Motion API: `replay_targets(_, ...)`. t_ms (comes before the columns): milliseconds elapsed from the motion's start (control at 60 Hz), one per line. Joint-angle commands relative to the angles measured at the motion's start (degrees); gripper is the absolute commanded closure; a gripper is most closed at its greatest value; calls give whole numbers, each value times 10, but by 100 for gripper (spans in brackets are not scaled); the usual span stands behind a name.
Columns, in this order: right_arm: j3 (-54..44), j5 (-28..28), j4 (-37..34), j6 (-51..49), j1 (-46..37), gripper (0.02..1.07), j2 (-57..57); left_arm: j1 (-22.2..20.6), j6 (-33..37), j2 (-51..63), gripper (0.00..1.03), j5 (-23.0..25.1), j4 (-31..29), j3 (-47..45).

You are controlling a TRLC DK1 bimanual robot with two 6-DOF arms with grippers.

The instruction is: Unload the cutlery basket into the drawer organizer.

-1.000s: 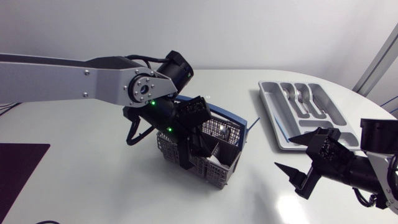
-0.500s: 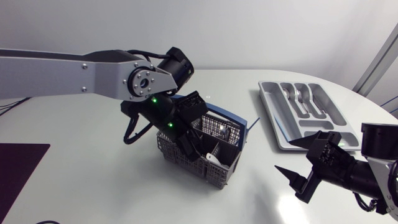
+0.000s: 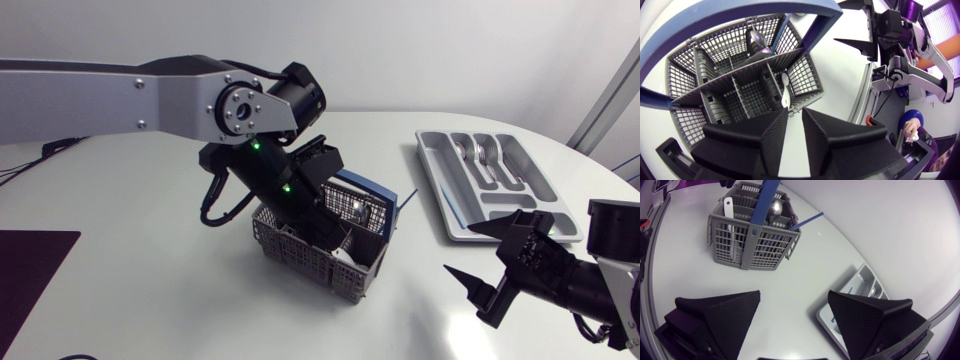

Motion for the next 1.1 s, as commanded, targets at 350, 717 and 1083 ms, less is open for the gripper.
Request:
replay_targets(350, -18, 3, -8, -4, 1, 9, -9, -5, -48, 50, 70, -1, -44, 49)
replay_targets(717, -20, 3, -9, -4, 1, 9, -17, -2, -49, 91, 70, -16, -60, 74)
replay_targets(1083, -27, 3, -9, -8, -1, 9, -25, -21, -48, 115, 77, -16, -78, 88)
